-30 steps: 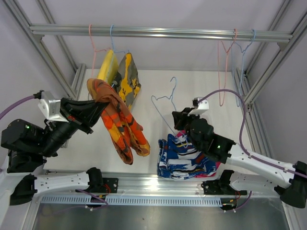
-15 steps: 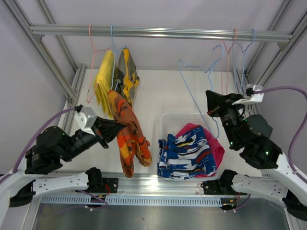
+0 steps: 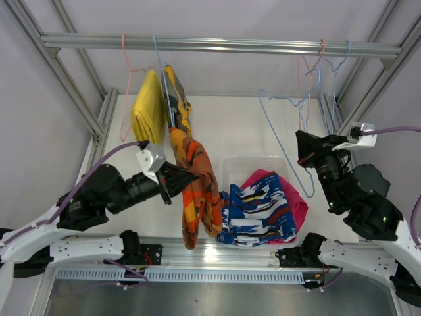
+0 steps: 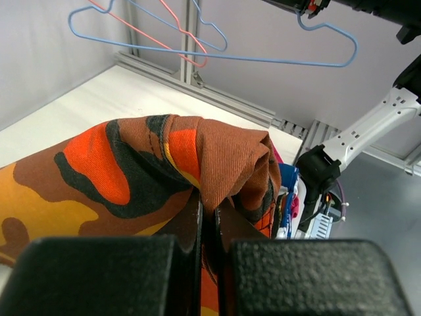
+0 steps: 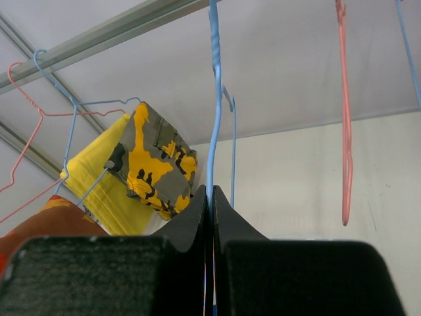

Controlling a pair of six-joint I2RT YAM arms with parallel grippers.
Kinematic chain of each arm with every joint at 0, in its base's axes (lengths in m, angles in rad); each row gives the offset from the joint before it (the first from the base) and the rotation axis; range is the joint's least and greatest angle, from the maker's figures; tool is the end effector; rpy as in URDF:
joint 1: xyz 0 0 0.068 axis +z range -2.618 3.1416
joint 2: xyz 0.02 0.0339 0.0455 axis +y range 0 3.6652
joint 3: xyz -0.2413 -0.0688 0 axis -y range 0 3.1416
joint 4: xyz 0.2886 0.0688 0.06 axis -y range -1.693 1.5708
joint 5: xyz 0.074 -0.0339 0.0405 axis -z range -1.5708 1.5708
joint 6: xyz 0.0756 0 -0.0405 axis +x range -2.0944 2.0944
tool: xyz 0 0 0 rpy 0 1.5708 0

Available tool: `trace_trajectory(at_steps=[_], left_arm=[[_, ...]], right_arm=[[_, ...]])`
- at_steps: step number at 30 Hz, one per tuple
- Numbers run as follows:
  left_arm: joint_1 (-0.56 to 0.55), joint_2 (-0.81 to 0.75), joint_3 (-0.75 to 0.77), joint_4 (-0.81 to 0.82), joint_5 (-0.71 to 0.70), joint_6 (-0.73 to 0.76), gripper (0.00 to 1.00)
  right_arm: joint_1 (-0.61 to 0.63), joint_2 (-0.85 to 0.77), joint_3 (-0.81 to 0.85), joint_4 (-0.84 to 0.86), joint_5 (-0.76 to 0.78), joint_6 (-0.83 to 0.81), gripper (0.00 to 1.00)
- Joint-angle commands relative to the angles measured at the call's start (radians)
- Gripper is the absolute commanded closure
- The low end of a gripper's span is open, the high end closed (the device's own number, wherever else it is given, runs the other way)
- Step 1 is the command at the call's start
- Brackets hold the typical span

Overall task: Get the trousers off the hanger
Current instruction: Place the trousers in the bin.

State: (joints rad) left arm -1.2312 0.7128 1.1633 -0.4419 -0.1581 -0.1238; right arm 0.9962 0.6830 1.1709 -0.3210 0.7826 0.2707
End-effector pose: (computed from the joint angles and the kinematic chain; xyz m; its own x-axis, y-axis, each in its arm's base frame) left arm 0.0844 -0.2033 0.4523 -0.1057 -0.0670 -0.9921 0.8723 0.4727 -0.1248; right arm 0.1455 0.1267 0.4753 0.0289 0.3935 -0.9189 -0.2335 0.8965 0.3766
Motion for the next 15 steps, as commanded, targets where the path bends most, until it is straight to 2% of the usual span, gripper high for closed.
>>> trace_trajectory(at_steps=[1,15], left_arm=[[-0.019,0.039,0.090,0.160,0.046,-0.010,1.00],[-0.120,0.214,0.232,0.181,0.026,0.061,0.99]], right_arm=[[-0.004,-0.022,0.006,-0.015,0.032,-0.014,1.00],[-0.005,-0.056,-0.039,-0.024,0.050,-0.018,1.00]])
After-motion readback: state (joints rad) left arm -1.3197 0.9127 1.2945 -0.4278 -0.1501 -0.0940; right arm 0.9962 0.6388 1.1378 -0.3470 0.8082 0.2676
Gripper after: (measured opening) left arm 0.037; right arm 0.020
